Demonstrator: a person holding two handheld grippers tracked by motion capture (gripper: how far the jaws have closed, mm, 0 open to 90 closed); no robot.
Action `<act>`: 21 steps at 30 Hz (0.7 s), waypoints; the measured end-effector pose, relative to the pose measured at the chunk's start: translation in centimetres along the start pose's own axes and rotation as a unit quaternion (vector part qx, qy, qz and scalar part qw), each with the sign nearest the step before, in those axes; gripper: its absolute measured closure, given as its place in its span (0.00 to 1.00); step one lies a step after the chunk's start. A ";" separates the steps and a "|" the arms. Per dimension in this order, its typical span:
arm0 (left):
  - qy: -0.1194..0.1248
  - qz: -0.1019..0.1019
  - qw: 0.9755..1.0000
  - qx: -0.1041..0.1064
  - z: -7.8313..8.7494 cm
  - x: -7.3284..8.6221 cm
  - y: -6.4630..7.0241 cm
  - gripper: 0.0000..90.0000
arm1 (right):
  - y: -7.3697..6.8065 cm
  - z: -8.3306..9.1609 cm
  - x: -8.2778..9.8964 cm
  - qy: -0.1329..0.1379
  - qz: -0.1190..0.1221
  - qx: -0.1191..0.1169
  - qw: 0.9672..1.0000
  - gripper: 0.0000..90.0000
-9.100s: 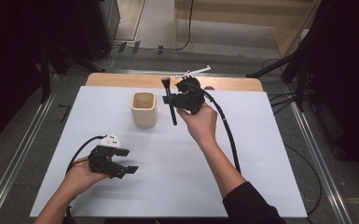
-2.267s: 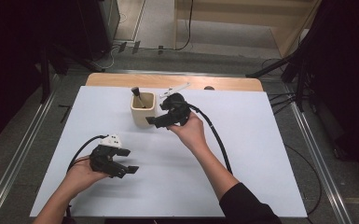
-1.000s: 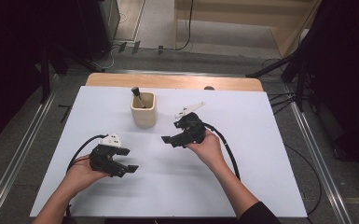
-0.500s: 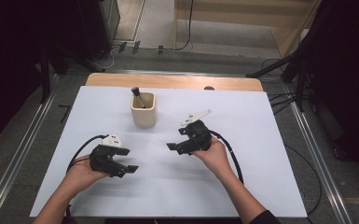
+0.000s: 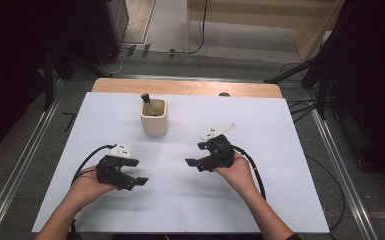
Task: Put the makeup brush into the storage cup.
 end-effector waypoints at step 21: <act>-0.001 -0.007 1.000 0.002 -0.1 0.0 0.2 0.27 | 0.6 2.6 1.8 -0.009 0.006 0.008 1.000 0.26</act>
Point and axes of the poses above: each handheld gripper's, and its own axes: z roughly backward along the jaws, x roughly out of its underside, y roughly to its right, the point moved 4 cm from there along -z, roughly forward along the jaws, and after that the axes turned 13 degrees about y, right-handed, at the moved point
